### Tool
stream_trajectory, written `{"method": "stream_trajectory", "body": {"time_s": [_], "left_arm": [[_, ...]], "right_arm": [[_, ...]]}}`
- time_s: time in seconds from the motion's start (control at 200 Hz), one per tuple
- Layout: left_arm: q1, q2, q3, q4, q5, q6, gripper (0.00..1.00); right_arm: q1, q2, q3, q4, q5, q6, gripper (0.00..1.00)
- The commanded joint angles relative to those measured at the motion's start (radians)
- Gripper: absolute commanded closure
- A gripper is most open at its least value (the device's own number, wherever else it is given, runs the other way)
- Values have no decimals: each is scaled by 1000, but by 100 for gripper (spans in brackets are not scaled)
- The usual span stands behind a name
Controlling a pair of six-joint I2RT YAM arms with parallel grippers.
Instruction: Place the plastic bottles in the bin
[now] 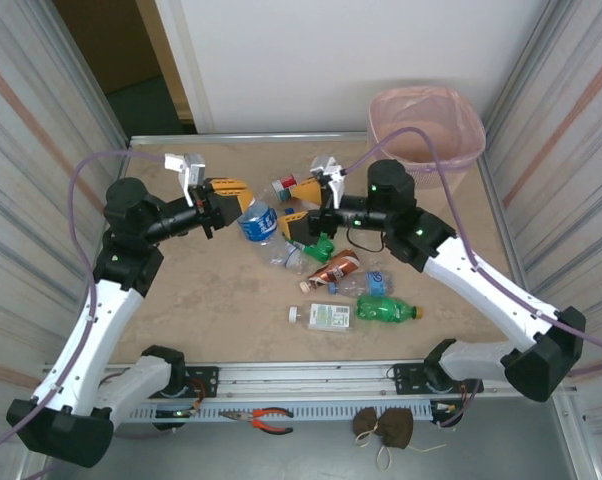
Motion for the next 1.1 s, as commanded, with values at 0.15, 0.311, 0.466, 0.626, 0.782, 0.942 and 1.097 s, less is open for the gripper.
{"method": "stream_trajectory", "body": {"time_s": [0.15, 0.311, 0.466, 0.626, 0.782, 0.942, 1.097], "left_arm": [[-31, 2, 52, 34, 7, 46, 90], [-37, 7, 63, 27, 3, 50, 91], [-46, 5, 68, 30, -2, 51, 91], [-49, 4, 69, 27, -6, 52, 92], [-49, 4, 65, 21, -16, 52, 91], [-51, 4, 68, 22, -18, 51, 88], [-51, -8, 67, 17, -40, 48, 69]], "right_arm": [[65, 71, 8, 109, -6, 7, 14], [91, 111, 30, 125, -5, 3, 14], [100, 138, 49, 122, -5, 0, 16], [105, 140, 46, 128, -1, -1, 20], [108, 133, 43, 126, 1, -5, 26], [109, 130, 45, 121, 5, -7, 32], [110, 118, 47, 113, 21, -15, 36]]}}
